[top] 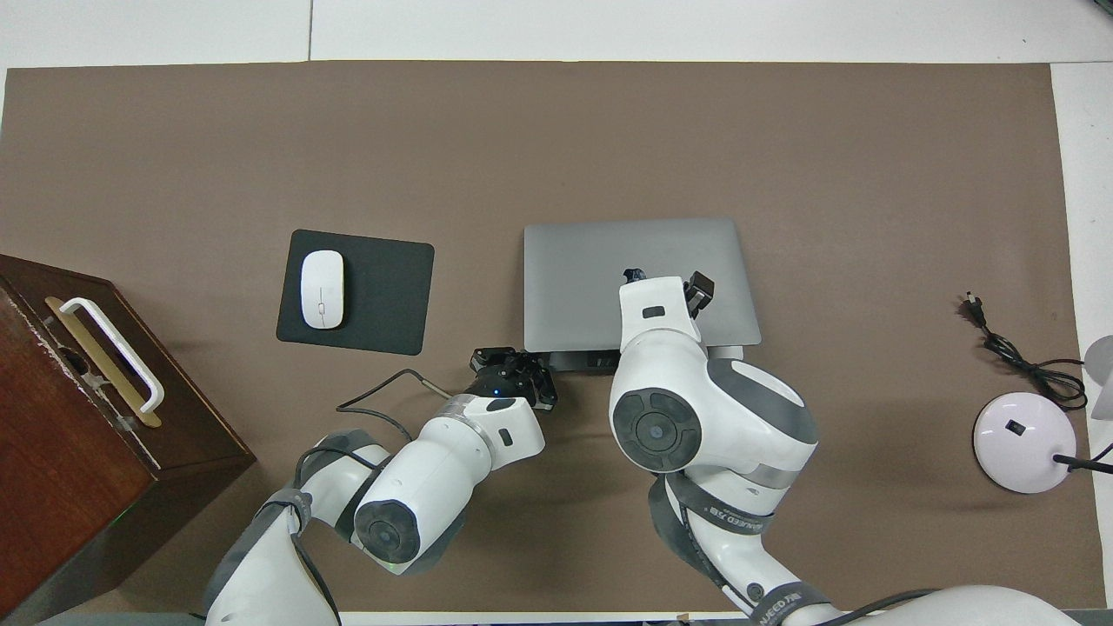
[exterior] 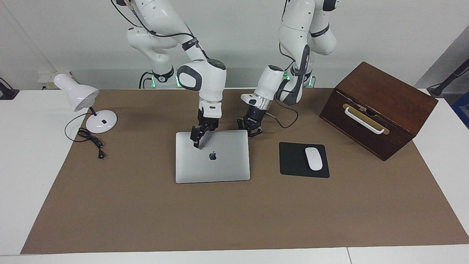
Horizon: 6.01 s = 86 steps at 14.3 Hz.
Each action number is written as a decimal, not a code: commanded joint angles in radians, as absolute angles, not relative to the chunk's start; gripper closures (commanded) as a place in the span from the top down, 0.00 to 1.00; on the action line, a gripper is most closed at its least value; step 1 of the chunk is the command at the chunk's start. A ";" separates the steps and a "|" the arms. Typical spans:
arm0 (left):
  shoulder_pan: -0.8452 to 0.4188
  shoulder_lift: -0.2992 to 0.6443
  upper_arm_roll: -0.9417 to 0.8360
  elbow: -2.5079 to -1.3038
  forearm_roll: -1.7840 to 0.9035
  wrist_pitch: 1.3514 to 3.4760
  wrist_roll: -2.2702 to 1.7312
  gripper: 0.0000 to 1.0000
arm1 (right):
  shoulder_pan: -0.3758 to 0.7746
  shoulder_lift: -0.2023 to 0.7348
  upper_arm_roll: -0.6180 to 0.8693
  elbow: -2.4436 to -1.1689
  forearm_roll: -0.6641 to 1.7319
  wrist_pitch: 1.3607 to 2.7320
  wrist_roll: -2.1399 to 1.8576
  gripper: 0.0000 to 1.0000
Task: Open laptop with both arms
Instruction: 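Lift the laptop lid upward and away with the right gripper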
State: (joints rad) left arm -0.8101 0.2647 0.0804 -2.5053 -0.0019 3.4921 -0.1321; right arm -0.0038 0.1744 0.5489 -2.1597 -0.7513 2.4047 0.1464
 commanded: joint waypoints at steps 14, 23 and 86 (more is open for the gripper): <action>-0.796 0.333 0.077 -2.465 0.040 3.505 -0.133 0.00 | -0.048 0.239 0.554 -1.970 -0.770 2.306 -0.005 1.00; -0.792 0.334 0.078 -2.465 0.064 3.507 -0.132 0.00 | -0.058 0.268 0.552 -1.891 -0.730 2.278 -0.057 1.00; -0.793 0.334 0.078 -2.465 0.081 3.507 -0.130 0.00 | -0.104 0.399 0.499 -1.611 -0.632 2.267 -0.210 1.00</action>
State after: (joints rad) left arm -0.7996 0.2731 0.0839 -2.4967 0.0560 3.4971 -0.1278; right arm -0.0884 0.3620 0.4877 -1.6604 -0.6492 2.2729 -0.1673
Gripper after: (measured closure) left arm 0.991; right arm 0.000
